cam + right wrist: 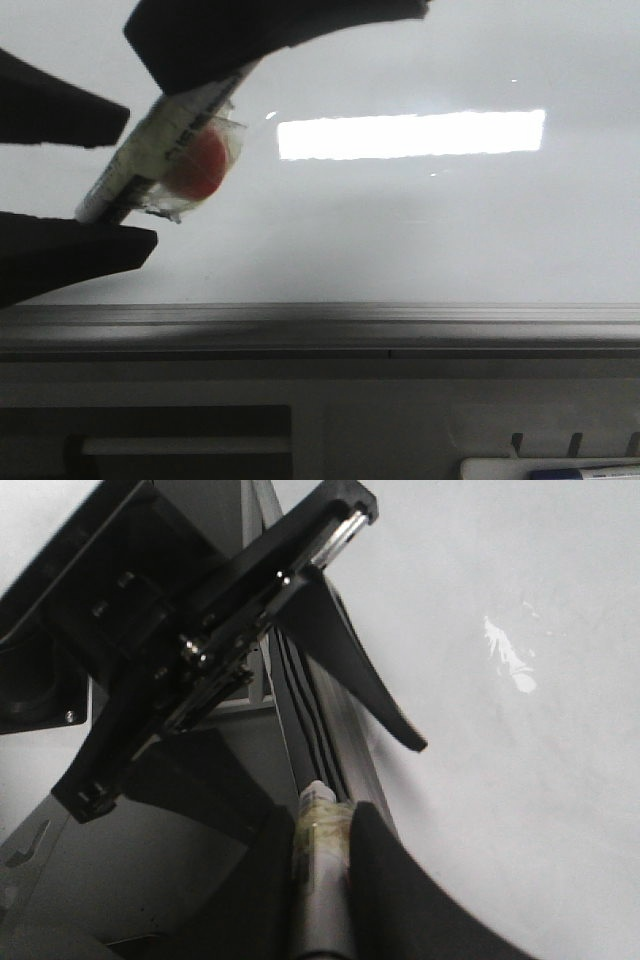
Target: Write number 3 on whiteboard
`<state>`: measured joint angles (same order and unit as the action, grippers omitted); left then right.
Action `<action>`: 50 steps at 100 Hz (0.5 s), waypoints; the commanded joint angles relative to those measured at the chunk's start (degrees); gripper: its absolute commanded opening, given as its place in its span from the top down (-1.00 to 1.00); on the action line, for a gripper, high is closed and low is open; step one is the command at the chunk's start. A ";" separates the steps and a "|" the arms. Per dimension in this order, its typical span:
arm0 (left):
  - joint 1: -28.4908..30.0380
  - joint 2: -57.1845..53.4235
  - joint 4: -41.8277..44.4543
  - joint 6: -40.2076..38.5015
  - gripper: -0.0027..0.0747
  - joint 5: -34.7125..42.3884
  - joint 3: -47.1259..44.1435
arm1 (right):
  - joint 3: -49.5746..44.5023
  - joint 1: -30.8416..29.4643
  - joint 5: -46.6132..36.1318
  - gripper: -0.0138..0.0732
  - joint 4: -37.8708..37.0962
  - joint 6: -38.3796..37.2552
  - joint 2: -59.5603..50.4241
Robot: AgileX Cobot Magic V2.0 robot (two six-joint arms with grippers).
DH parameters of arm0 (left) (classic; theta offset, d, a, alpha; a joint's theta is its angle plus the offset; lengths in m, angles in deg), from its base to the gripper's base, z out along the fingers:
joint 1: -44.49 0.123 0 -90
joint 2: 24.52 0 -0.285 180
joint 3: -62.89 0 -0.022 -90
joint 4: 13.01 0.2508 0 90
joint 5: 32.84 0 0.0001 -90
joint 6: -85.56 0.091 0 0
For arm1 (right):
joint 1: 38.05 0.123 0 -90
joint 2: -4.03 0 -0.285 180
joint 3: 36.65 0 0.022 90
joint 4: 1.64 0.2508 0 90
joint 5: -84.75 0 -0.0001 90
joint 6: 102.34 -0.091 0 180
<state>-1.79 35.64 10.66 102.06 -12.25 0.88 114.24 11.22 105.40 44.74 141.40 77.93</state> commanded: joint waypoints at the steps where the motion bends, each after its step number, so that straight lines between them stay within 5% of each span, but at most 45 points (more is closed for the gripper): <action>1: -0.40 -2.69 -4.44 -0.45 -0.45 4.38 1.72 | 1.74 -0.02 -5.25 0.83 1.90 -0.74 -0.82; 30: -0.40 -13.90 -12.88 -0.45 -0.42 0.08 1.72 | 1.84 -0.02 -13.65 0.83 1.90 -0.74 -0.82; 50: 0.22 -18.99 -19.94 -0.45 0.06 -0.39 1.72 | 3.54 -0.02 -15.09 0.82 1.79 -0.64 -0.82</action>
<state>-1.79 17.83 -6.10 102.06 -15.96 0.88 114.76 11.22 93.63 45.73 140.87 78.01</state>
